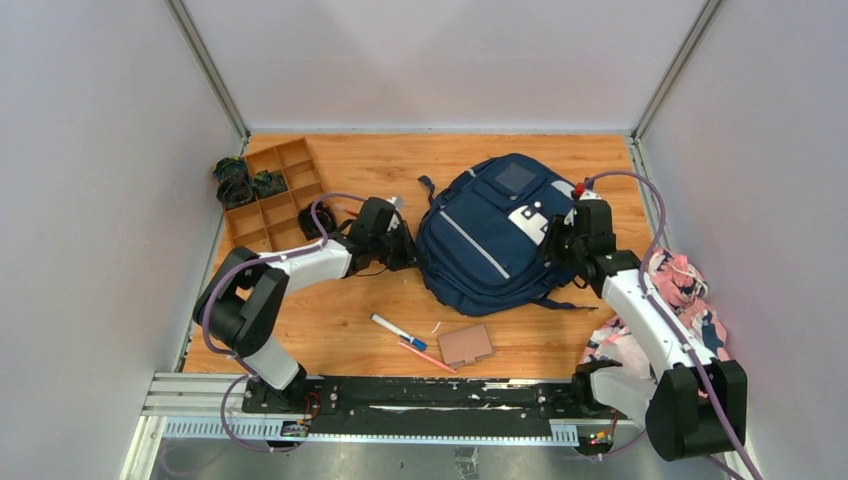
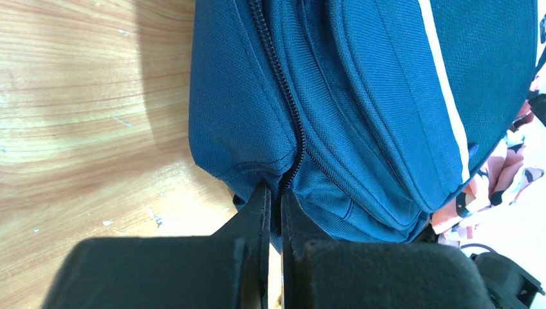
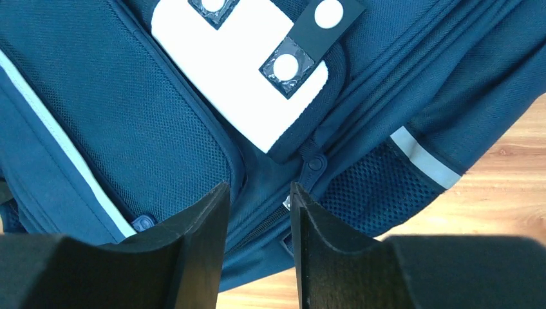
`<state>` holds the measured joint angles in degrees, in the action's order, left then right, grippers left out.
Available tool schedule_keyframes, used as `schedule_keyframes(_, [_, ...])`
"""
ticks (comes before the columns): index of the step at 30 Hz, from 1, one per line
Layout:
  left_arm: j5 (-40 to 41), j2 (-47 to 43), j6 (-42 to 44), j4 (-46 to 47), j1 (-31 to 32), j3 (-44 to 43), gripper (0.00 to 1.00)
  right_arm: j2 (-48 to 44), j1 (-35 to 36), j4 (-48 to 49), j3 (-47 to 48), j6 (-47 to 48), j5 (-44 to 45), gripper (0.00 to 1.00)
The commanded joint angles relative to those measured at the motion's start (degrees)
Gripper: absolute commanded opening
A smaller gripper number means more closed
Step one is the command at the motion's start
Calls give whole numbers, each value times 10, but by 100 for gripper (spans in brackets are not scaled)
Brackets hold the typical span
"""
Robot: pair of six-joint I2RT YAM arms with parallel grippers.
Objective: Pack the student bag
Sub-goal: Unzip the student bag at the center of the board.
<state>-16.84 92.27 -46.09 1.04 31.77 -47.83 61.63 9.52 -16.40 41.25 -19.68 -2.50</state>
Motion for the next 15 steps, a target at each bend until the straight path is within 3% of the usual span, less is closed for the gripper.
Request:
schedule_keyframes(1, [-30,2,-9,40,15,-12,0,30,-9,11,12,8,-9,44])
schedule_keyframes(7, [-30,1,-7,40,15,-11,0,60,-36,17,15,18,-17,49])
schedule_keyframes(15, [-9,8,33,0,9,-40,0,85,-111,63,12,15,-152,61])
